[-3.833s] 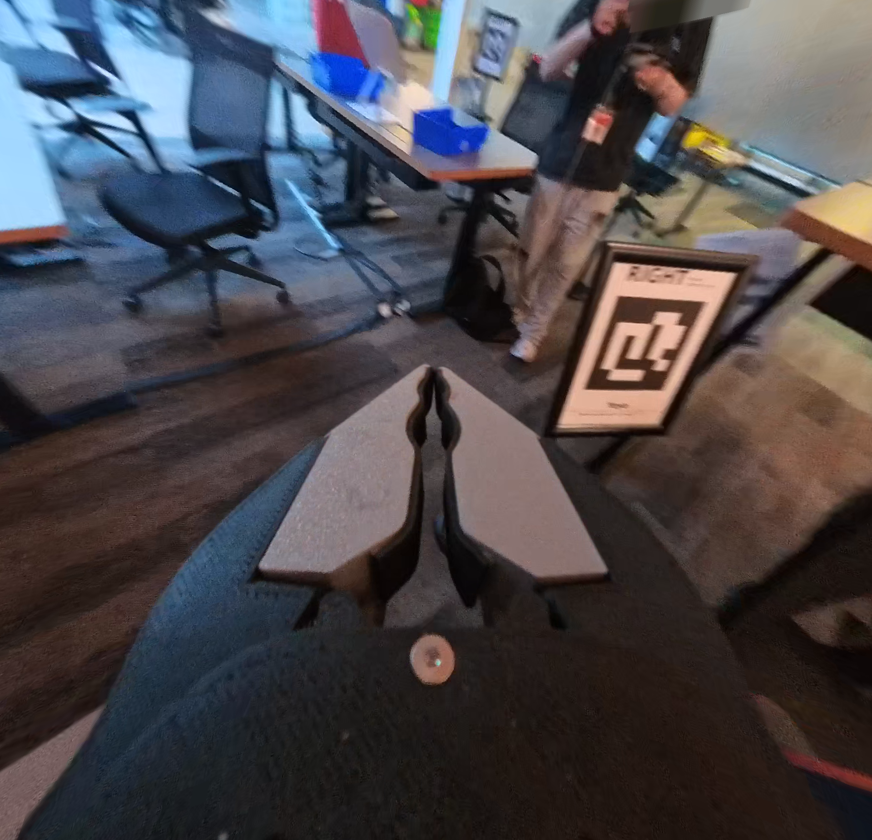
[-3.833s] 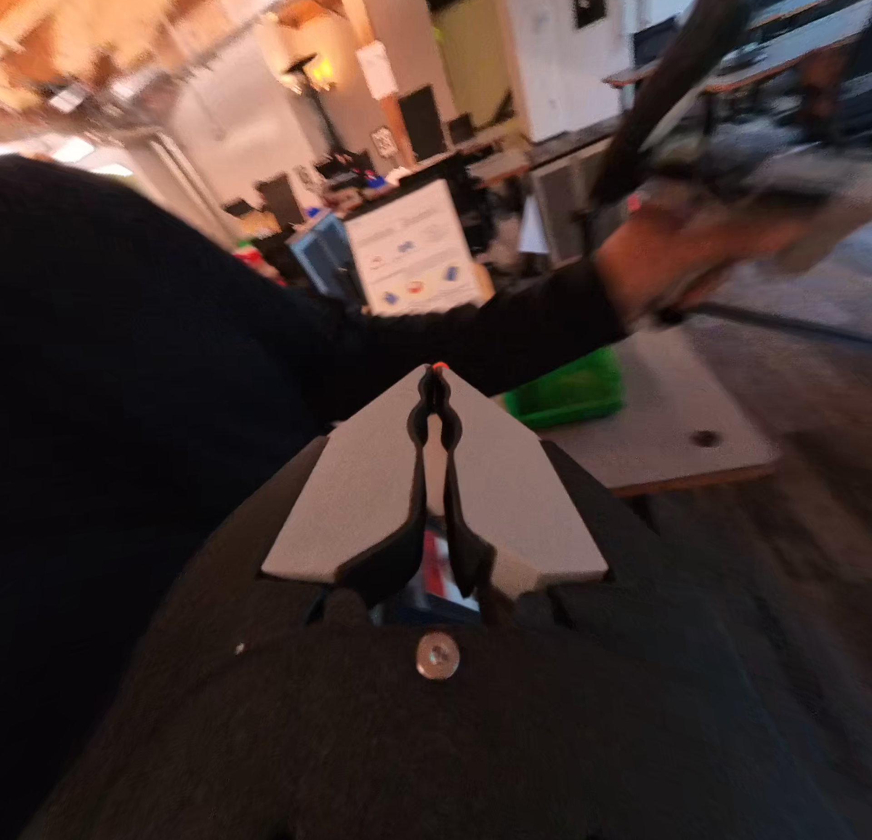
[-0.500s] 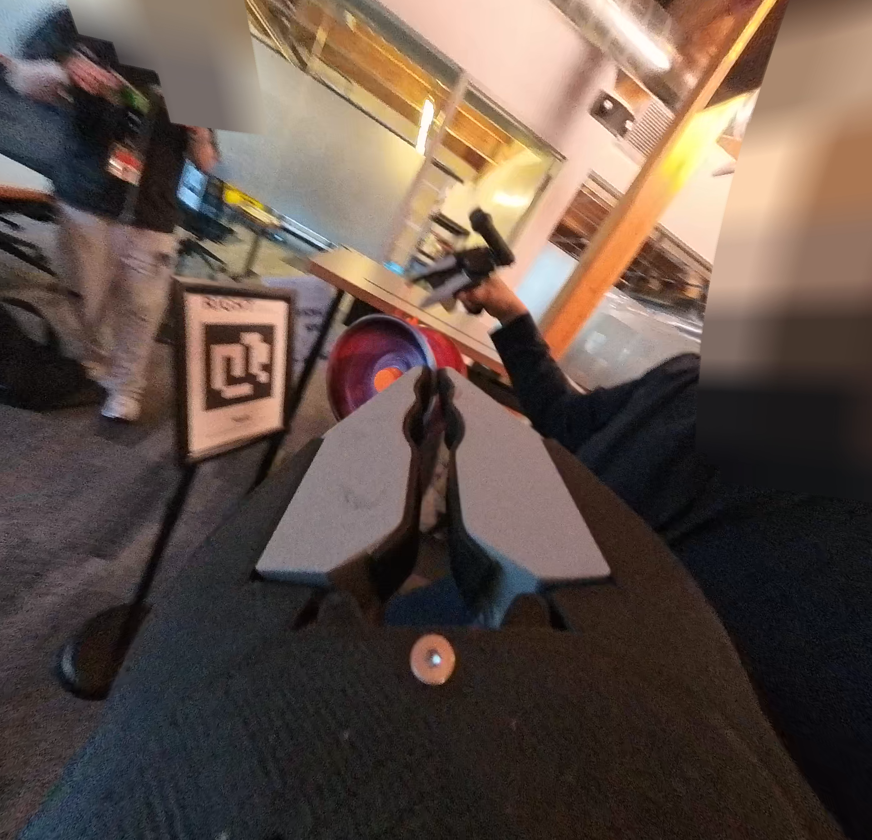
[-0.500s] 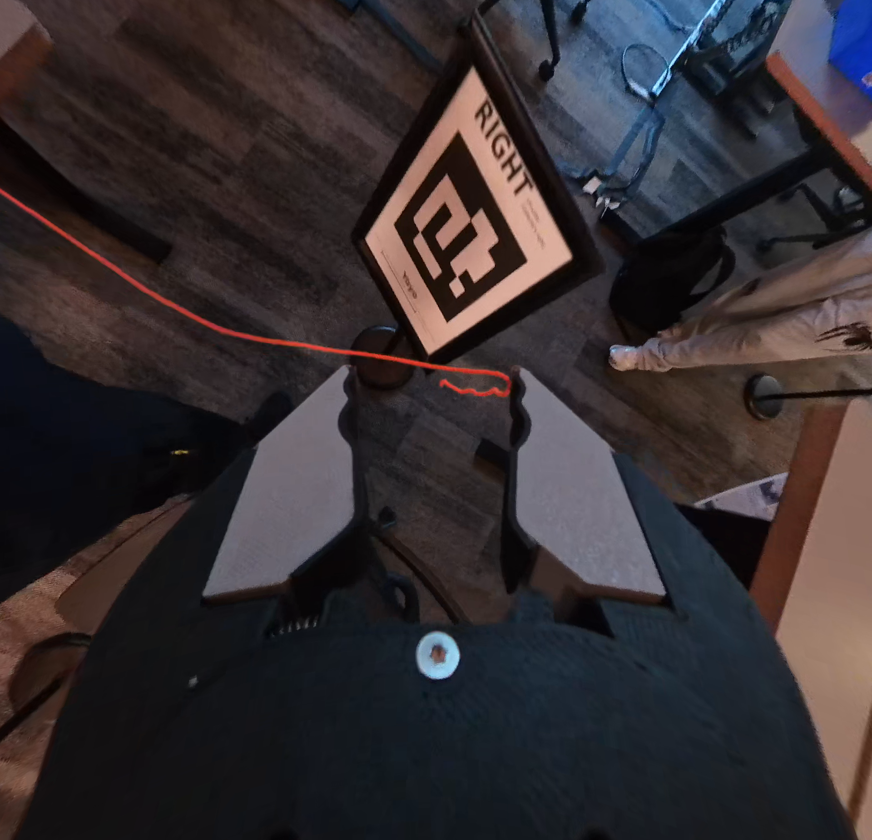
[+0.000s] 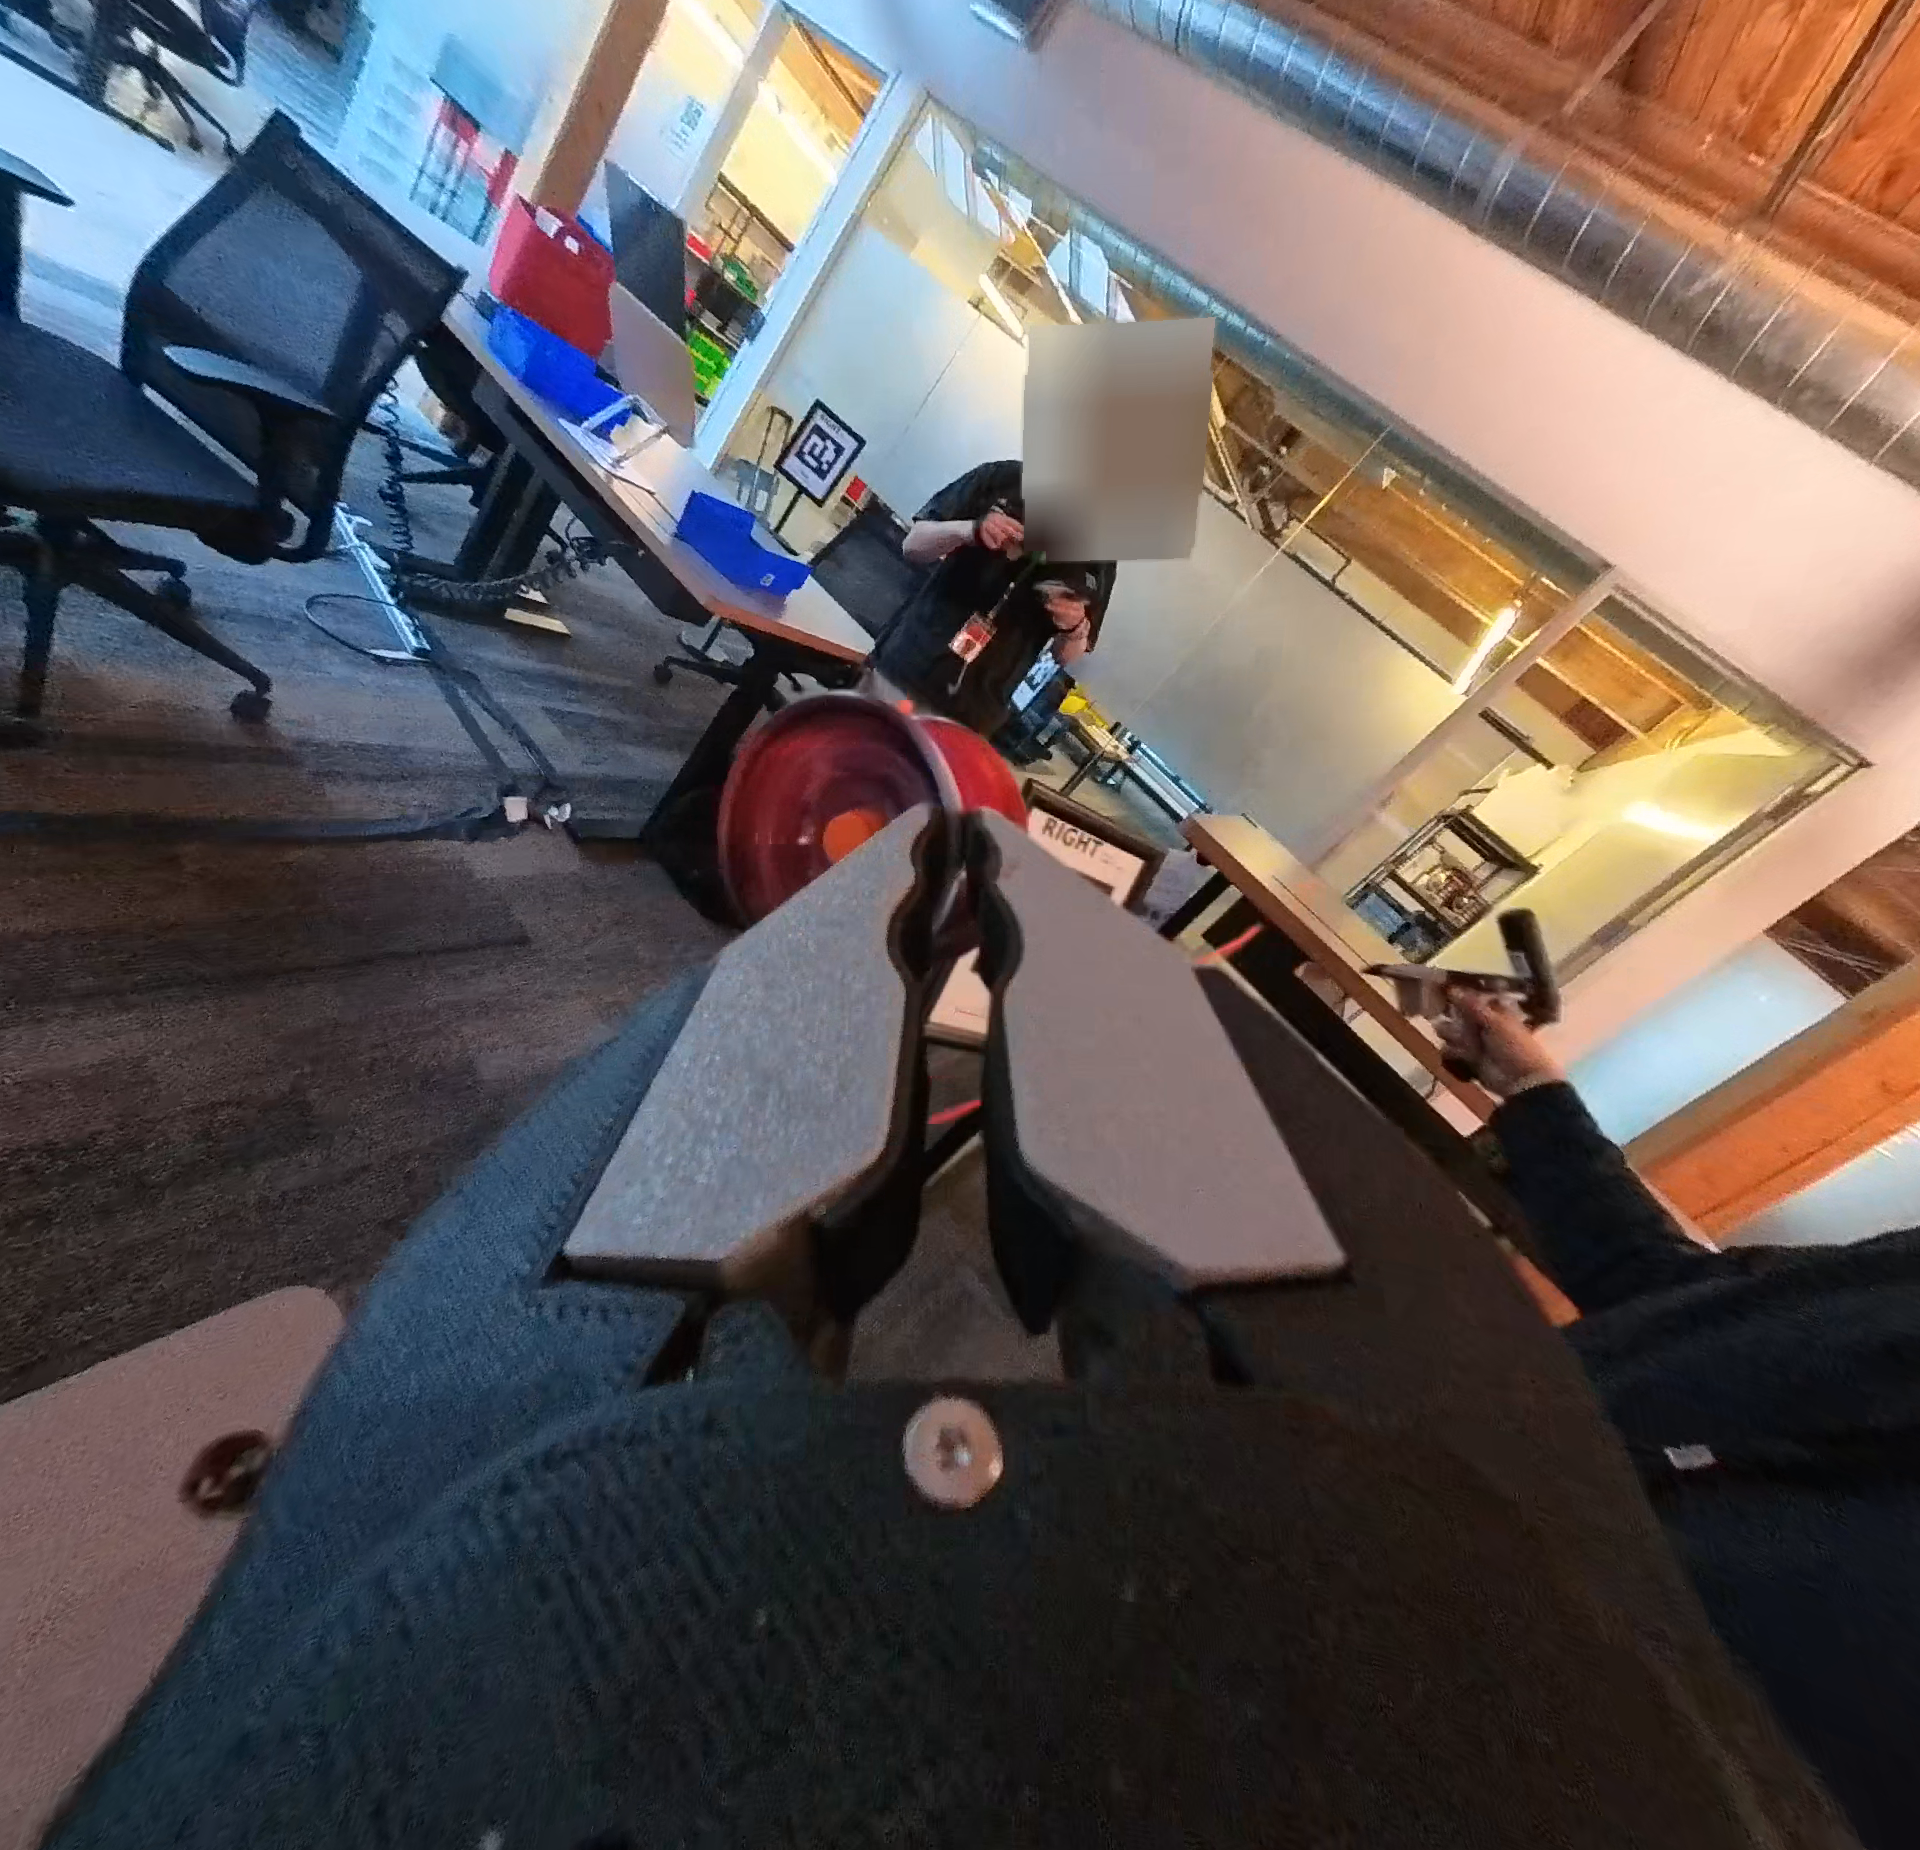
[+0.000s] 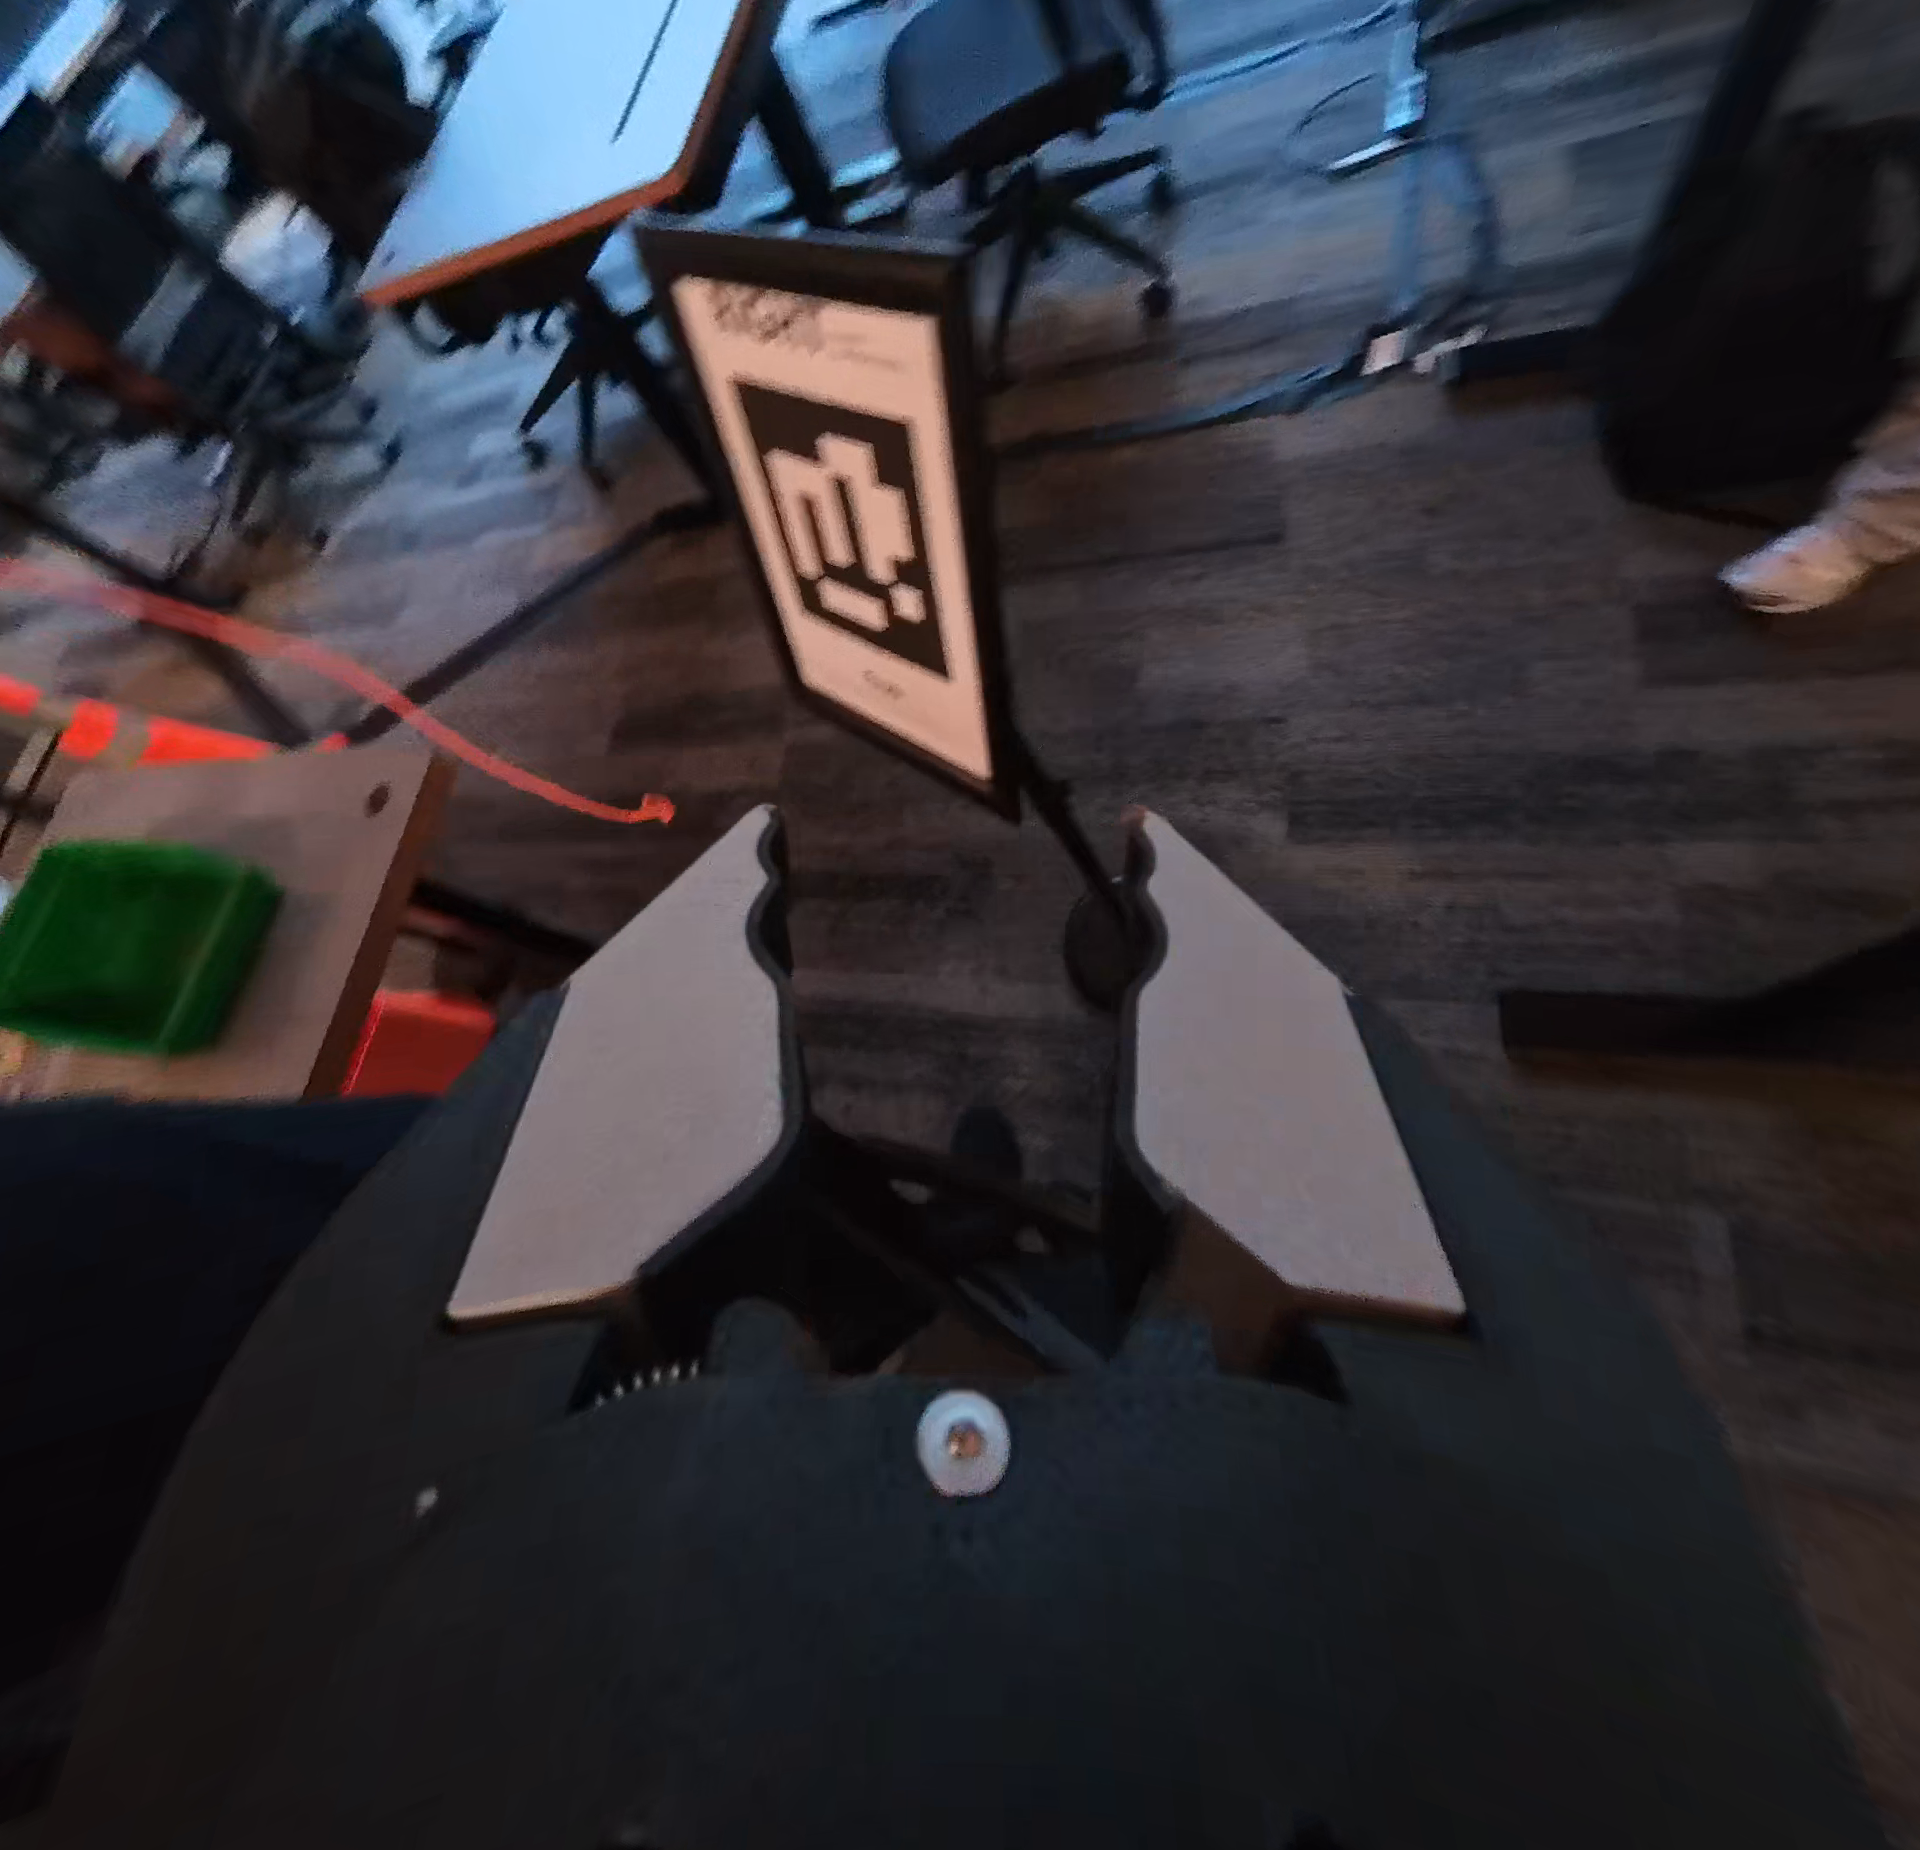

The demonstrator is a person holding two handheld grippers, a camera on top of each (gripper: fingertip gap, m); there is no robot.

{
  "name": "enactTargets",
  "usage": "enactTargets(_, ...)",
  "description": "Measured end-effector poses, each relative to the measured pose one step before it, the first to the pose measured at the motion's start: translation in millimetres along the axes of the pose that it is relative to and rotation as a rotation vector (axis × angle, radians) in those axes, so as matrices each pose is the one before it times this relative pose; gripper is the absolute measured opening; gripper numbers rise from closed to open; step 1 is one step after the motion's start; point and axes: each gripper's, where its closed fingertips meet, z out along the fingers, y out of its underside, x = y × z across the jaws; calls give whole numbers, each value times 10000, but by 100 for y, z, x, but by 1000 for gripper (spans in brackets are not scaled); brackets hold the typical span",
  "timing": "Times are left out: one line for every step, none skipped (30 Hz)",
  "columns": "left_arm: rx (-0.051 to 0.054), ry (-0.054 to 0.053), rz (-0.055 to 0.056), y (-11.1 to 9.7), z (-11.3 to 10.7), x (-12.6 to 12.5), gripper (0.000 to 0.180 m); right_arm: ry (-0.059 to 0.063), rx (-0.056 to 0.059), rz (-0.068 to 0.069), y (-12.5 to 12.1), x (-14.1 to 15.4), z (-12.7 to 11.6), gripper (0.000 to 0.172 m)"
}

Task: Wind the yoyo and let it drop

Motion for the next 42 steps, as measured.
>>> enactTargets(-138,69,-63,399,288,322,1,463,218,181,-182,1186,-695,63)
enactTargets(-98,-13,64,295,248,212,0,426,161,41,-235,949,-593,63)
enactTargets(-55,15,64,226,214,238,0,274,113,2,-313,475,-457,63)
enactTargets(-67,107,-58,288,327,375,1,45,75,-34,-446,-348,-294,64)
enactTargets(-116,268,-142,472,628,707,1,-233,109,-233,-656,-1487,-110,66)
enactTargets(-218,399,-161,786,1031,1034,1,-427,172,-574,-843,-2577,152,66)
enactTargets(-373,372,-109,1108,1407,1096,1,-476,164,-855,-936,-3261,531,66)
enactTargets(-430,241,10,1210,1664,998,1,-484,131,-939,-1029,-3575,943,64)
enactTargets(-336,274,110,1011,1802,1128,1,-611,207,-859,-1274,-3834,1401,63)
enactTargets(-210,462,96,744,1848,1416,0,-905,371,-690,-1552,-4212,1892,60)
enactTargets(-84,527,40,515,1849,1453,1,-1173,527,-448,-1674,-4336,2483,54)
enactTargets(-41,537,42,468,1847,1367,1,-1296,572,-183,-1484,-4095,3077,49)
enactTargets(-41,494,9,478,1824,1184,1,-1320,422,2,-917,-3632,3566,46)
enactTargets(34,412,-13,377,1738,985,1,-1264,162,58,-208,-3108,3842,48)
enactTargets(70,441,-5,342,1601,975,1,-992,-17,20,247,-2304,3992,48)
enactTargets(49,441,-62,356,1469,919,1,-549,-144,-73,522,-1374,3968,49)
enactTargets(-2,349,-71,383,1291,735,0,-208,-215,-174,619,-783,3775,54)
enactTargets(-12,237,-25,371,1076,553,0,-54,-221,-206,558,-572,3410,57)
enactTargets(18,128,3,315,876,370,0,35,-177,-152,435,-423,2886,58)
enactTargets(14,118,-19,288,710,304,1,12,-48,-83,229,-449,2303,59)
enactTargets(32,149,-101,247,545,267,1,-125,63,-37,110,-588,1774,58)
enactTargets(111,133,-135,116,387,213,1,-158,63,-4,156,-493,1366,58)
enactTargets(160,54,-73,61,252,82,1,-111,6,22,278,-273,1051,59)
enactTargets(93,-68,-17,130,154,-107,0,-26,-99,-24,403,-12,744,57)
enactTargets(52,-186,52,123,60,-265,0,101,-140,-74,391,262,408,47)
enactTargets(34,-198,100,104,4,-278,0,142,-59,-56,236,343,128,27)
enactTargets(-16,-181,93,98,-30,-261,0,75,94,11,-18,223,-106,11)
enactTargets(-36,-219,113,74,-48,-325,0,-78,201,46,-160,1,-252,0)
enactTargets(-68,-224,144,35,-65,-346,0,-166,163,91,-105,-108,-263,0)
enactTargets(-24,-197,127,-54,-45,-313,1,-148,26,152,138,-41,-204,0)
enactTargets(32,-30,46,-154,40,-92,1,-123,-45,181,290,34,-124,0)
enactTargets(36,149,-50,-164,144,141,1,-78,4,172,280,84,-79,0)
enactTargets(49,148,-90,-138,274,117,1,29,88,164,172,255,-54,0)
enactTargets(13,177,-87,-40,365,143,0,245,118,177,75,589,-74,11)
enactTargets(-36,189,-111,57,415,117,0,314,119,143,-45,688,-110,29)
enactTargets(23,145,-102,43,388,65,0,154,151,47,-203,391,-187,38)
enactTargets(43,158,-97,25,328,74,0,-21,145,-48,-242,20,-251,37)
enactTargets(29,81,-54,30,243,-49,0,-211,-21,-131,-16,-367,-226,20)
enactTargets(3,-68,83,19,149,-238,0,-229,-206,-140,257,-470,-159,0)
enactTargets(-51,-218,180,26,25,-453,0,-9,-231,-73,310,-206,-70,0)
enactTargets(-52,-325,207,-13,-79,-602,0,16,-149,-50,245,-250,-117,0)
enactTargets(-28,-331,220,-76,-136,-571,0,-127,-37,-14,69,-519,-159,0)
